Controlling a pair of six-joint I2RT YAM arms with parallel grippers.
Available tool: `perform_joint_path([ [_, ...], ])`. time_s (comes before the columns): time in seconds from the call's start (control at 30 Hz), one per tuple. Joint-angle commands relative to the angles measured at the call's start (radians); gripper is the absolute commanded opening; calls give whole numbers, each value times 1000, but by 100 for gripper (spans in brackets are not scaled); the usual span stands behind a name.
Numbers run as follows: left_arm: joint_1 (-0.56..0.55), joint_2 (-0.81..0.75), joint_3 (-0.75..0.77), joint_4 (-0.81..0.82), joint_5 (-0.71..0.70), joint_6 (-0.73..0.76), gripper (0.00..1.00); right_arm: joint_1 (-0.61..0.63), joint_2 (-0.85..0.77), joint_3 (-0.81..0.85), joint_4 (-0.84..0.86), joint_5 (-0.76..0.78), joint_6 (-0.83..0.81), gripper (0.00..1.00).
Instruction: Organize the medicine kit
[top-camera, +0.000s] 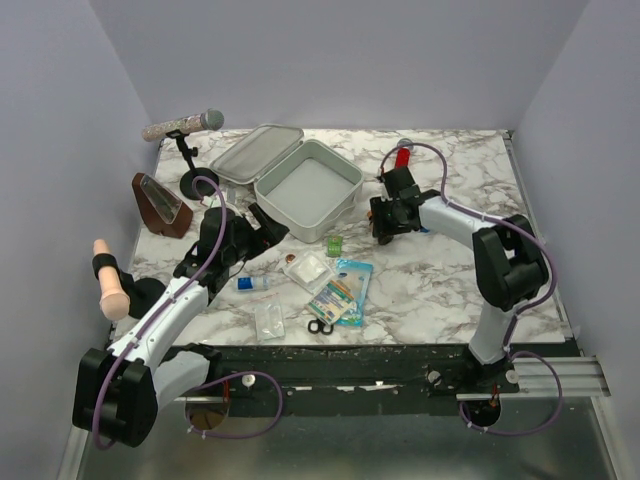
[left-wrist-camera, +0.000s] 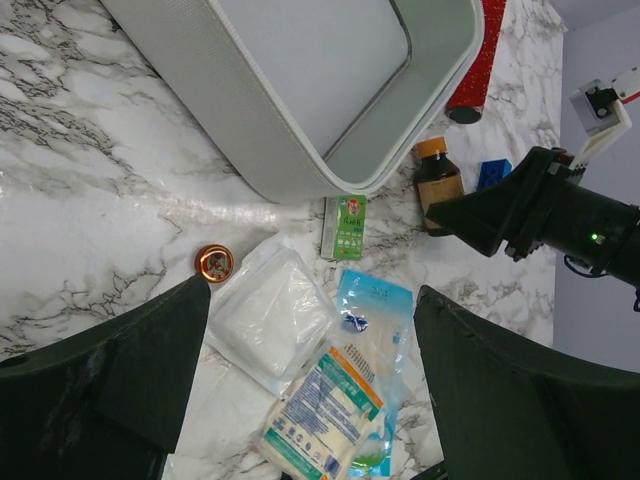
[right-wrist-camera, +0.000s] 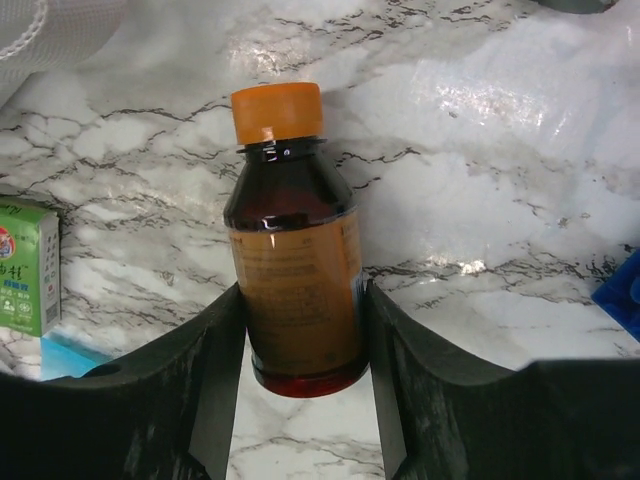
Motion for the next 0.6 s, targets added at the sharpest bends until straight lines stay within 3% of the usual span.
perform_joint_path([
  [0.0, -1, -21, 25, -28, -11, 9, 93, -1, -137, -16, -4, 31, -6, 44],
  [0.3, -1, -59, 38, -82, -57, 9, 93, 38, -309, 95, 24, -48, -62, 39],
  [0.43, -1, -81, 47, -107, -70, 9, 93, 64, -251, 212, 87, -152, -133, 38],
  [0.57, -1, -90, 57, -131, -86, 9, 93, 70, -44, 440, 36, -270, -234, 38],
])
